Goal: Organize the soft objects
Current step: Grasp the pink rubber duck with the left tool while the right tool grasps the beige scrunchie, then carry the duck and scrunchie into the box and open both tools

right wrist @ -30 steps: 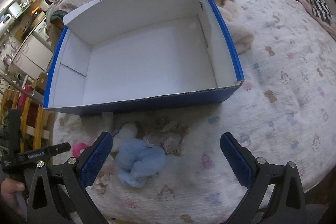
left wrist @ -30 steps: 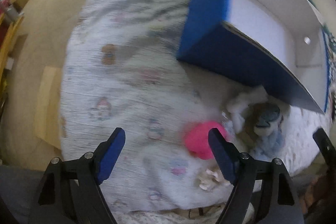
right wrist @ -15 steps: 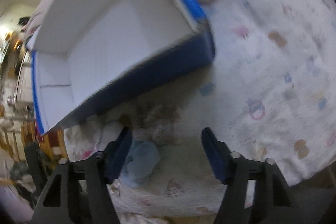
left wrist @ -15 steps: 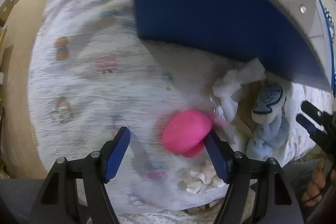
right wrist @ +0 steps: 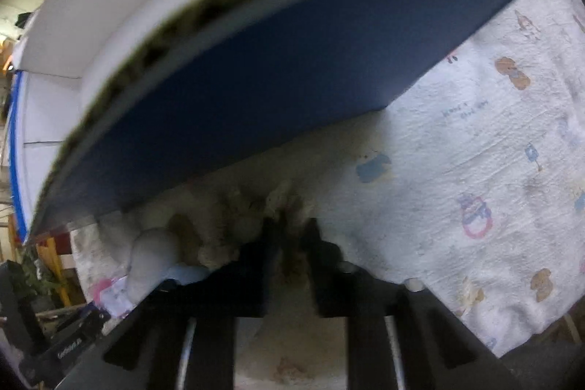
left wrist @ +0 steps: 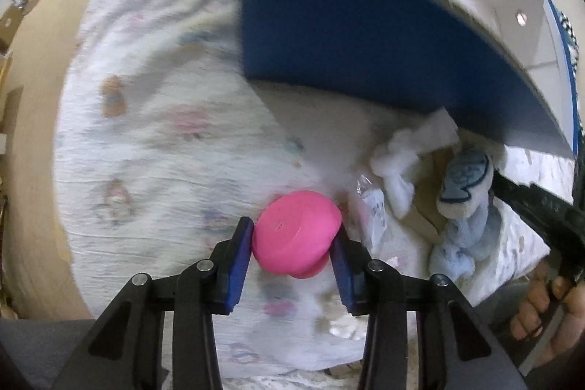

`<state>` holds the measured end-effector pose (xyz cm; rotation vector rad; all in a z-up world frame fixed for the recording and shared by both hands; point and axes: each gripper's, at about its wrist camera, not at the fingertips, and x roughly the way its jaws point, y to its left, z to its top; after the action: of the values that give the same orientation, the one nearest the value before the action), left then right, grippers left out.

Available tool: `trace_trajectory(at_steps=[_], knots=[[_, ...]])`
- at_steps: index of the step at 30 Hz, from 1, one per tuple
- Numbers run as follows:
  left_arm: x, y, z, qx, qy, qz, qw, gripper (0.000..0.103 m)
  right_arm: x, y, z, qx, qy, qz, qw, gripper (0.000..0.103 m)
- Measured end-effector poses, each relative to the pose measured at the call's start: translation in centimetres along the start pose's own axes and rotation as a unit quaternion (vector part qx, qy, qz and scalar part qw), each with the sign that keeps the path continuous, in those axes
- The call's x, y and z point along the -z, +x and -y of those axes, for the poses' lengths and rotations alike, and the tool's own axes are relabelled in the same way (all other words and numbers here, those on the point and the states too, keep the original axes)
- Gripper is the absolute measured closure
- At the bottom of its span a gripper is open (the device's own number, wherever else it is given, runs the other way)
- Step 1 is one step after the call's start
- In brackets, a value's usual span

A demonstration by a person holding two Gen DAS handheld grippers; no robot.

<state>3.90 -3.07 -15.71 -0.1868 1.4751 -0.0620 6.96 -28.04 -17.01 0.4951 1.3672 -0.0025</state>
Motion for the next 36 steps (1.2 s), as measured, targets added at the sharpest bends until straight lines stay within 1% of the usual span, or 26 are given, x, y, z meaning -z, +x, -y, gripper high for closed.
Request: trace_trajectory(at_steps=[3,7,9,10,11,14,15,16,19,20,22,24,25,27,32,36], knots=[[-0.1,-1.6,-1.0,-0.015,-0.011,0.028,0.9994,0.065,0.5,-1.3,-0.3,-0.002,-0.011,0.022,1.0,0.094],[0.8,-3.5,-1.7,-0.024,-0.022,0.061,0.9976,0.065,1.4,-4.2,0.2,-0.027,-0.008,0.05,0.998,0.094],[1.3,-4.4,-1.7,-0.035,-0.023,0.08,0.9959,0.065,2.1,-5.7,0.1,-0.043,-0.007,0.063,0.997,0.094],[1.4,-5.4,-2.7,-0.037,-0.024,0.086,0.9953,0.065,2.3,-6.7,0.0,-0.052,-0.011,0.07,0.996,0.094],[1.8,-6.1,-2.9,-0.038,-0.024,0.095,0.9945,0.065,2.4,-7.6,0.0,-0.06,-0.018,0.076,0.995,0.095],[3.1,-8.2,-3.1,-0.045,-0.022,0.123,0.9912,0.065,2.5,-10.6,-1.0,-0.086,-0.046,0.098,0.99,0.095],[2.9,-9.2,-3.5,-0.048,-0.02,0.132,0.9898,0.065,2.5,-11.6,-1.0,-0.096,-0.054,0.105,0.988,0.095],[2.3,-10.9,-4.0,-0.051,-0.017,0.144,0.9881,0.065,2.5,-12.5,-0.9,-0.105,-0.061,0.113,0.986,0.095],[2.9,-12.9,-3.4,-0.056,-0.01,0.173,0.9833,0.065,2.3,-15.1,-1.4,-0.123,-0.08,0.13,0.981,0.094],[2.7,-13.6,-3.2,-0.059,-0.007,0.183,0.9813,0.065,2.3,-15.8,-1.4,-0.126,-0.085,0.135,0.979,0.094],[1.3,-14.7,-2.5,-0.065,0.003,0.203,0.9771,0.065,1.8,-17.2,-1.9,-0.132,-0.098,0.145,0.976,0.094],[1.1,-15.8,-2.1,-0.07,0.013,0.221,0.9727,0.065,1.8,-18.3,-2.2,-0.136,-0.107,0.154,0.973,0.094],[0.4,-15.7,-2.2,-0.072,0.017,0.227,0.9711,0.065,1.6,-18.6,-2.5,-0.137,-0.112,0.157,0.972,0.094],[0.1,-16.5,-1.7,-0.078,0.026,0.238,0.9679,0.065,1.2,-19.4,-3.3,-0.141,-0.121,0.163,0.969,0.094],[-1.5,-17.8,-0.5,-0.079,0.044,0.255,0.9626,0.065,-0.2,-19.8,-4.8,-0.144,-0.138,0.174,0.964,0.094],[-3.1,-19.3,1.1,-0.079,0.061,0.274,0.9566,0.065,-1.3,-19.8,-5.9,-0.146,-0.149,0.181,0.961,0.094]])
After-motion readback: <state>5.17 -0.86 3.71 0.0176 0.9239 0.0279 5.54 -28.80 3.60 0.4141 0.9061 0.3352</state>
